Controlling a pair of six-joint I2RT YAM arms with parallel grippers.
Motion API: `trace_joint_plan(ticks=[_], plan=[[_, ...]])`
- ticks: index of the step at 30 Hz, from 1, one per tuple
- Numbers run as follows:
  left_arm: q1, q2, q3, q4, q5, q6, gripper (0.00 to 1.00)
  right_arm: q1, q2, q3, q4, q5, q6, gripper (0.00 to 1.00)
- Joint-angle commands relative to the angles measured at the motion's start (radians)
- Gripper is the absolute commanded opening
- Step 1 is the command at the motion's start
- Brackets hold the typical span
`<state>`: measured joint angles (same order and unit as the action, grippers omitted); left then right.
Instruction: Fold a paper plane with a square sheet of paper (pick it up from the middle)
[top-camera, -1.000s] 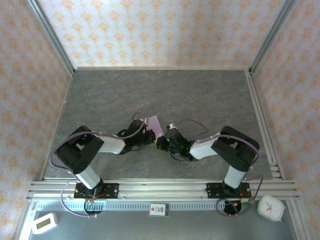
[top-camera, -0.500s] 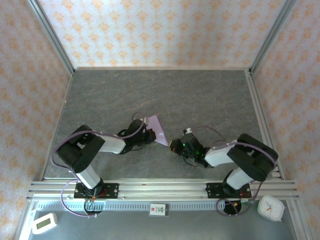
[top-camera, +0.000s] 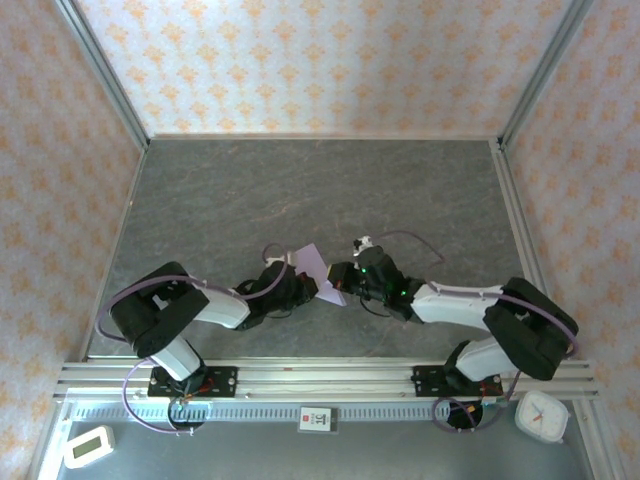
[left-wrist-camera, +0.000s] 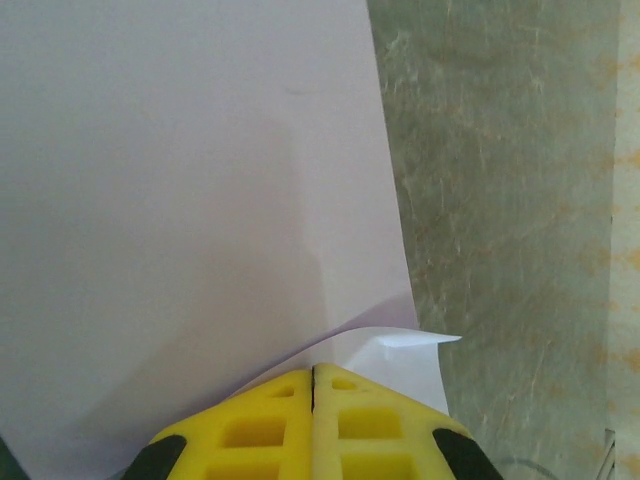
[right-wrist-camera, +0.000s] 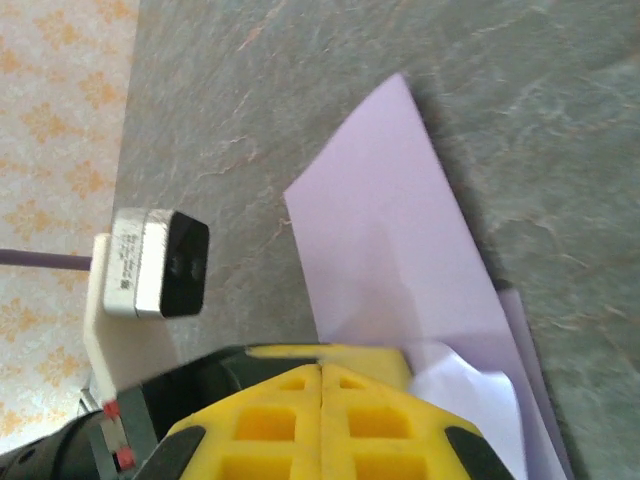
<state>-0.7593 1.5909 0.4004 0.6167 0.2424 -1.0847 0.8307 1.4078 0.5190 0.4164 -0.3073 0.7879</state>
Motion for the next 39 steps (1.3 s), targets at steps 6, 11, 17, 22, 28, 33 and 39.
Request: trace_joint_plan(ticks=[6,11,17,22,28,33,39], plan=[[0.064,-0.169,0.080,-0.271,-0.033,0.077,0.04,0.024,0.038,0.013,-0.007,-0.044,-0.044,0.00],[0.116,-0.237,0.083,-0.338,-0.008,0.122,0.05,0.051,0.034,-0.008,0.000,-0.040,-0.034,0.00],[0.141,-0.282,0.052,-0.375,0.009,0.139,0.05,0.067,0.012,-0.008,0.001,-0.009,-0.022,0.00],[0.142,-0.294,0.008,-0.339,0.027,0.131,0.05,0.064,0.046,0.034,-0.033,0.008,-0.057,0.00],[0.143,-0.284,-0.006,-0.328,0.032,0.124,0.06,0.057,0.130,0.082,-0.031,-0.001,-0.085,0.00],[0.143,-0.285,-0.017,-0.321,0.032,0.125,0.07,0.033,0.170,0.087,-0.016,0.000,-0.098,0.00],[0.143,-0.256,-0.018,-0.312,0.037,0.128,0.13,-0.007,0.225,0.092,-0.006,-0.022,-0.118,0.00]])
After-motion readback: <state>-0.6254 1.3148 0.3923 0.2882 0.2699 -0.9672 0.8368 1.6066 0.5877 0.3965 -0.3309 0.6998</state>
